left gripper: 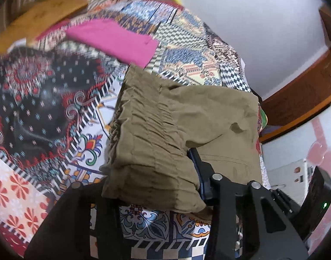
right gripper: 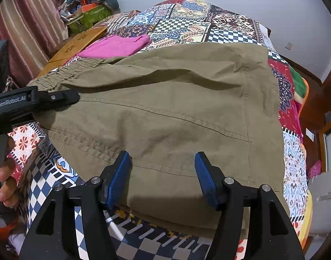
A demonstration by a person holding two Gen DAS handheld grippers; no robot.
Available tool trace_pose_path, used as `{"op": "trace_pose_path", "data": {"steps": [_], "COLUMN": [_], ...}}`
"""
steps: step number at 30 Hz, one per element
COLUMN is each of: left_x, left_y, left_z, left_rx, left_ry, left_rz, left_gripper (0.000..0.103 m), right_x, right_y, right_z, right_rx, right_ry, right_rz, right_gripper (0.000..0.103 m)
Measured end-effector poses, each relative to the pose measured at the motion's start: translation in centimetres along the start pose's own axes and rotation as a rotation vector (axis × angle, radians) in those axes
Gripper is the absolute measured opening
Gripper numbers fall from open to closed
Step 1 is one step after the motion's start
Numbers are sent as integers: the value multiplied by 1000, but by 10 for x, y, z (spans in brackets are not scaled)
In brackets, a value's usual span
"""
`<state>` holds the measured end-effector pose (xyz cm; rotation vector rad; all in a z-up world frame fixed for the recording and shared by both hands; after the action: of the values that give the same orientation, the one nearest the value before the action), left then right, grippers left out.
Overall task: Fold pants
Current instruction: 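Lift the waistband with the left gripper and fold it over the pants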
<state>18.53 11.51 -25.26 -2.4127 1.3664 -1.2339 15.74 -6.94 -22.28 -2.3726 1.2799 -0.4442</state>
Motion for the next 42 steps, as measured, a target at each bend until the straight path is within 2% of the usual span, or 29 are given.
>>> {"op": "trace_pose_path", "data": {"steps": [7, 15, 19, 22, 25, 26, 29, 35, 42], "left_x": [14, 13, 14, 16, 20, 21, 23, 28, 47], "left_y": [0, 2, 6, 7, 8, 9, 9, 6, -3], "left_z": [-25, -53, -58, -60, -58, -56, -53, -57, -63], "left_rx": [72, 133, 139, 145, 149, 144, 146, 159, 185], "left_ry": [-52, -89, -101, -115, -148, -155, -155, -149, -147], "left_rz": [138, 185, 216, 244, 277, 284, 294, 311, 375], "left_gripper": [41, 40, 40, 40, 38, 38, 38, 38, 37], "right_x": [0, -22, -43, -59, -73, -76, -83, -74, -51], "right_y": [-9, -48, -64, -62, -46, -42, -38, -41, -45], "right_z": [-10, -29, -14, 11, 34, 37, 36, 32, 6], "right_rx": [1, 90, 79, 8, -87, -94, -72, -86, -28], "right_ry": [9, -35, -85, -107, -182, -190, -148, -197, -167], "right_rz": [-22, -34, -25, -45, -70, -72, -115, -75, -44], "right_gripper": [60, 60, 60, 60, 60, 60, 60, 60, 60]}}
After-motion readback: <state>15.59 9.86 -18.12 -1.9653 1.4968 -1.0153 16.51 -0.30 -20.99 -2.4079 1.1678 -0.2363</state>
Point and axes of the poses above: each gripper's, at about its wrist camera, not at the fingertips, and z roughly the way its jaws point, x to its right, y to its underside, the point moved 5 cm from there along z, roughly the way its jaws point, and after that the axes turned 14 degrees about y, right-handed, at the moved point
